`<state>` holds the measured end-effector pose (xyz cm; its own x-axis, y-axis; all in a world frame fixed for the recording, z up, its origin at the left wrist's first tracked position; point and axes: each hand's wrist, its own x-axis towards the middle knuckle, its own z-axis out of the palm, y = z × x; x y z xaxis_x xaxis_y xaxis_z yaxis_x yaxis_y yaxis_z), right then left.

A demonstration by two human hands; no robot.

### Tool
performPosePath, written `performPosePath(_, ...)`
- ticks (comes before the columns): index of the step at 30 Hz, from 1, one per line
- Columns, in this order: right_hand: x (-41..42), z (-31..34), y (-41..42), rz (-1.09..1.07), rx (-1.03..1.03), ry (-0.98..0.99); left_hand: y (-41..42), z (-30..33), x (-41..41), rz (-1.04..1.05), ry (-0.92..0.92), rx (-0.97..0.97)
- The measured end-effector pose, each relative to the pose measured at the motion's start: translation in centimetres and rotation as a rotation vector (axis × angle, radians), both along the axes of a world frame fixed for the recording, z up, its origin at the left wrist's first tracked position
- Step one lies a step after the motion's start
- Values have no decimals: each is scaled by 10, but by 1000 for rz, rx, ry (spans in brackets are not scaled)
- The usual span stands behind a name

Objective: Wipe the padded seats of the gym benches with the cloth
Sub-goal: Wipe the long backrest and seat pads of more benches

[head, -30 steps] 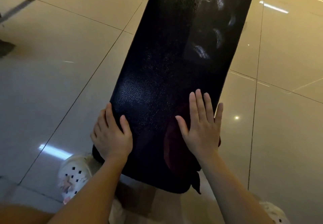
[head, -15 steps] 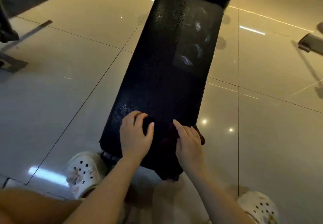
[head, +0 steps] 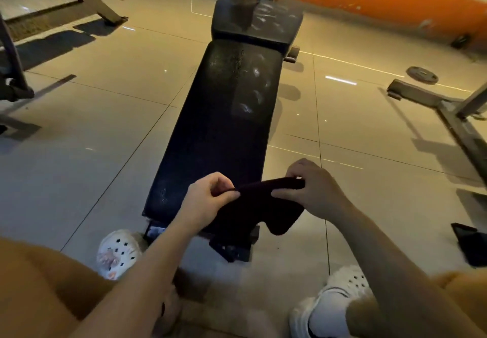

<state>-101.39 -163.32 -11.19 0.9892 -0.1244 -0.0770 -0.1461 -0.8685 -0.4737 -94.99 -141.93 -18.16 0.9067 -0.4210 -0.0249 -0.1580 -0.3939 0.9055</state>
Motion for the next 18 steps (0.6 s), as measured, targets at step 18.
performPosePath(18,7,2,12,-274,-221,130,19,-14,-38,-57,66,194)
